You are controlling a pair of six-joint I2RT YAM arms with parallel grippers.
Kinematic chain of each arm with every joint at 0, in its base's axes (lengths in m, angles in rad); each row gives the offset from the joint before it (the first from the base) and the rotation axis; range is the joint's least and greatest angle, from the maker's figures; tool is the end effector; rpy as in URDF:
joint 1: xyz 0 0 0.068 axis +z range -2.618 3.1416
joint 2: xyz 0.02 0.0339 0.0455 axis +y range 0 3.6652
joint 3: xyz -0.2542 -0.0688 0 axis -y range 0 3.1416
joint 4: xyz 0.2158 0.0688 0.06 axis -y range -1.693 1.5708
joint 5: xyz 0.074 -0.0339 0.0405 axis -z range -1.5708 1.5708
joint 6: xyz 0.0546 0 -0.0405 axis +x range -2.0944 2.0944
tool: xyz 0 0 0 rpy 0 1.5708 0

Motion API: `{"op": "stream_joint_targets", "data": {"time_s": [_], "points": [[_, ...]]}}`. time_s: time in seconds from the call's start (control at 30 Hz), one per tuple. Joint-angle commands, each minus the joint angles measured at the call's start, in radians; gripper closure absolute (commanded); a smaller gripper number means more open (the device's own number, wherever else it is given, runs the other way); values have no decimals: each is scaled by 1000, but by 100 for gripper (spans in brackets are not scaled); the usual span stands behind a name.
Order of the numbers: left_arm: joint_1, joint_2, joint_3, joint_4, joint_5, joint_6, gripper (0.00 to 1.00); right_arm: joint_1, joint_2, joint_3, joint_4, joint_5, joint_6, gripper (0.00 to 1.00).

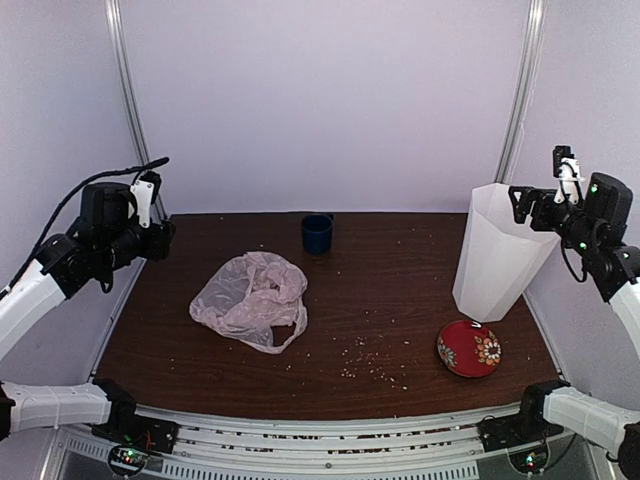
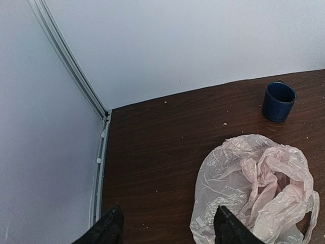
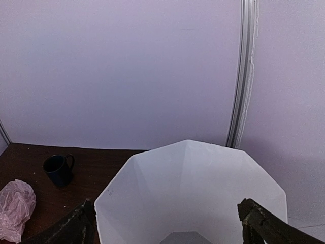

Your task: Put the trash bags into the trash bin

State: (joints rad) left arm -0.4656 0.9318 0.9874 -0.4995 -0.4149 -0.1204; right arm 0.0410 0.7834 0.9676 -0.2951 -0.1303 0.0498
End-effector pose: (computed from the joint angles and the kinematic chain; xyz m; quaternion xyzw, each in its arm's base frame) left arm 0.1819 -0.0668 0.3362 0.0337 0.8339 0.0158 0.5507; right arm 0.1680 0.0140 0.3772 -0.0401 0.7438 0.0787 0.6625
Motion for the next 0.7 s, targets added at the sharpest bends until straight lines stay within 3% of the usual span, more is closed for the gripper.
{"op": "stream_joint_targets", "data": {"time_s": [0.0, 0.2, 0.37, 0.67], "points": [[73, 34, -49, 164, 140, 12, 40, 12, 55, 38, 42, -22, -49, 0], [147, 63, -103, 277, 276, 21, 46, 44, 160, 184, -5, -112, -90, 2], [149, 72, -123, 348, 396, 45, 48, 153, 241, 296, -84, -138, -180, 5], [25, 141, -121, 400, 531, 96, 49, 289, 340, 344, -303, 51, -326, 7]]}}
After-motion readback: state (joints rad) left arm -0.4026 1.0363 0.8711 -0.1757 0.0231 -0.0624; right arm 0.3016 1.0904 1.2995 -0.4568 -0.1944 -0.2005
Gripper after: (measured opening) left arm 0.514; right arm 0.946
